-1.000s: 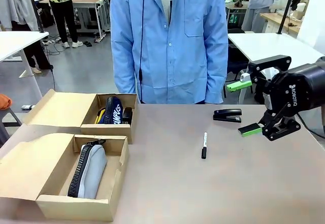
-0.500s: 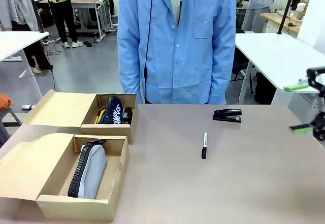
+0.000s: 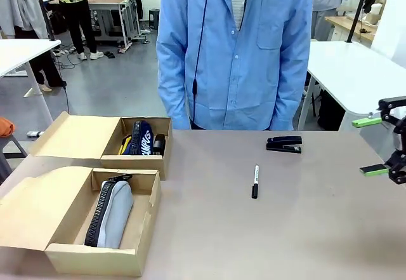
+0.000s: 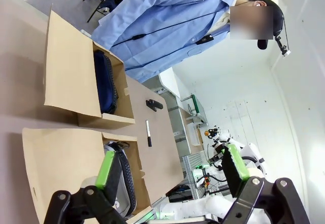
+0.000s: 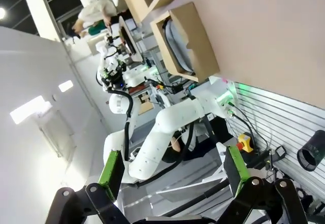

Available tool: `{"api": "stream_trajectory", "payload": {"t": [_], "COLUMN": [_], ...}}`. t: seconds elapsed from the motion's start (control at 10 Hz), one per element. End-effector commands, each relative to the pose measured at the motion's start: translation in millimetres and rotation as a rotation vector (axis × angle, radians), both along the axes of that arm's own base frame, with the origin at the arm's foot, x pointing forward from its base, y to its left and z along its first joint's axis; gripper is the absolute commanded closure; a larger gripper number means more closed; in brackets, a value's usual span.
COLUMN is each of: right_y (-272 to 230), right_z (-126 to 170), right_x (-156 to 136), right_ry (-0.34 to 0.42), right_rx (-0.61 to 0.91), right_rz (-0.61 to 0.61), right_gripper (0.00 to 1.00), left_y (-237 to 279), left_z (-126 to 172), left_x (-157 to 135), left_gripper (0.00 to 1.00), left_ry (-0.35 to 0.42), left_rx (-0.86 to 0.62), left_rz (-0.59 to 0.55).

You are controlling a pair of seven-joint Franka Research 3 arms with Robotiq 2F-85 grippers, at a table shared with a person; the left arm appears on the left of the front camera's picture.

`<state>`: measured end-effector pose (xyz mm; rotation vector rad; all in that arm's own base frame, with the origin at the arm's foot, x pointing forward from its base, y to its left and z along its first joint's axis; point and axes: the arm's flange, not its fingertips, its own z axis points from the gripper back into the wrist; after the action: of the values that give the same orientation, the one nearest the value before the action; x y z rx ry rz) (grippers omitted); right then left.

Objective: Place items inside the box.
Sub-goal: Pick up a Pencil pouch or Stapler and place it inside the Mailer Box closest to the robot.

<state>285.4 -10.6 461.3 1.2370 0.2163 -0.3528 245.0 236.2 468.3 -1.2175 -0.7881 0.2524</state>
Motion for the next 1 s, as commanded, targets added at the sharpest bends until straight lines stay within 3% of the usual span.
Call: {"api": "stream_trajectory", "payload": {"t": [0.0, 0.5, 0.6, 0.7, 0.8, 0.9], "right_y": [-2, -2, 6, 25, 34, 41], "right_z": [7, 3, 18, 27, 29, 24], "right_x": [-2, -3, -27, 3, 43, 90], "right_ry": [0.004, -0.004, -0.147, -0.282, -0.318, -0.371], "right_rx": [0.027, 0.005, -0.208, -0.451, -0.631, -0.736], "right_rz": [-0.013, -0.003, -0.044, -0.038, -0.122, -0.109], "right_gripper": [0.0, 0.0, 0.0, 0.0, 0.0, 0.0], "left_y": [-2, -2, -2, -2, -2, -2], "left_z": [0, 0, 0, 0, 0, 0], "left_x": [0, 0, 0, 0, 0, 0], "left_gripper": [0.0, 0.0, 0.0, 0.0, 0.0, 0.0], "left_ry": [-0.029, -0.029, -0.029, -0.029, -0.029, -0.029], "left_rx": [-0.003, -0.003, -0.003, -0.003, -0.003, -0.003], "left_rz": [-0.001, -0.001, -0.001, -0.001, -0.001, -0.001]}}
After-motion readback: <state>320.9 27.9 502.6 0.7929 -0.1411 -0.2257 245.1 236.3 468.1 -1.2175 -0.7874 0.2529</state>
